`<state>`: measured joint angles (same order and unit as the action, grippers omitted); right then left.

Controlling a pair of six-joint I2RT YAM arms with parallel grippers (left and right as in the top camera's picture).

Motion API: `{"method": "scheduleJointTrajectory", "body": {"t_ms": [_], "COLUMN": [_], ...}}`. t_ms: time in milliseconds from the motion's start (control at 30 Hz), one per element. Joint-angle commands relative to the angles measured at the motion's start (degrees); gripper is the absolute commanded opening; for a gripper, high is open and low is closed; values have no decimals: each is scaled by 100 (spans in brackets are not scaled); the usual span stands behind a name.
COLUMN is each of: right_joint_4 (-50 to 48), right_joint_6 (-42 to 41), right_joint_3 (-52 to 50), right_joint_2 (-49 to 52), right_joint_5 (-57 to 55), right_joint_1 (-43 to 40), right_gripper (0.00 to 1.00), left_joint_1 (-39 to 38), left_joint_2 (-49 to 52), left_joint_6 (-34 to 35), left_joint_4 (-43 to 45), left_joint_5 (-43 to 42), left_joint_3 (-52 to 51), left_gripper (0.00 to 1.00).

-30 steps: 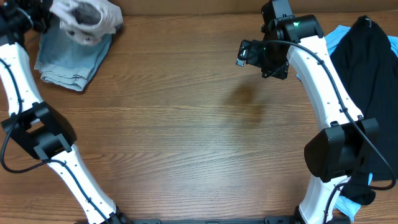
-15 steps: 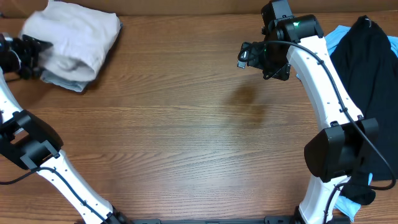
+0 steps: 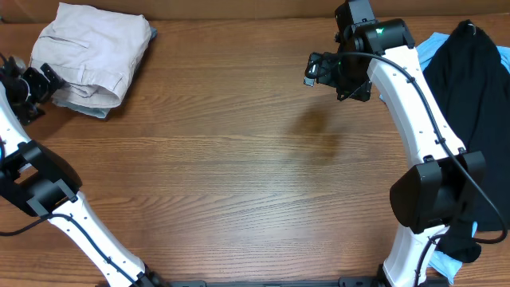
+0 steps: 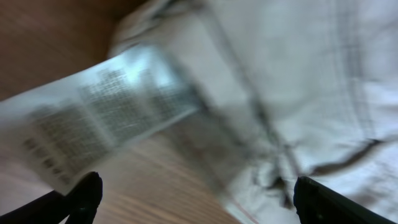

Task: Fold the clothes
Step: 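Place the folded pants on the denim stack and release the left gripper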

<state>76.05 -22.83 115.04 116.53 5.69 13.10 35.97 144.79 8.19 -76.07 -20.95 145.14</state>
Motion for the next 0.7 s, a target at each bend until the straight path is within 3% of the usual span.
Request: {"method": "scheduleJointTrajectory", "body": {"t_ms": [0,267,467,667], "right_joint_4": [-31,-9,-57,-42], "right_joint_6": [37,37,37,37], "right_joint_3": [-4,-4,-4,-4], "right_joint_2": [28,28,28,28], "right_joint_5": [-50,-48,35,37], "right_joint_1": [-37,-37,-33,-33], "right_gripper": [100,100,100,100], "left_joint_1": [-203,-715,-1235,-1615], "left_joint_2": [-568,-1209,-1038,-376], "left_joint_6": [-487,-1200,-1255,-1379], "left_joint_4": [76,815,2100,2549], "left_joint_5": [-654,-304,1333,2500], "left_joint_3": [203,210,190,190], "left_gripper": [100,100,100,100]}}
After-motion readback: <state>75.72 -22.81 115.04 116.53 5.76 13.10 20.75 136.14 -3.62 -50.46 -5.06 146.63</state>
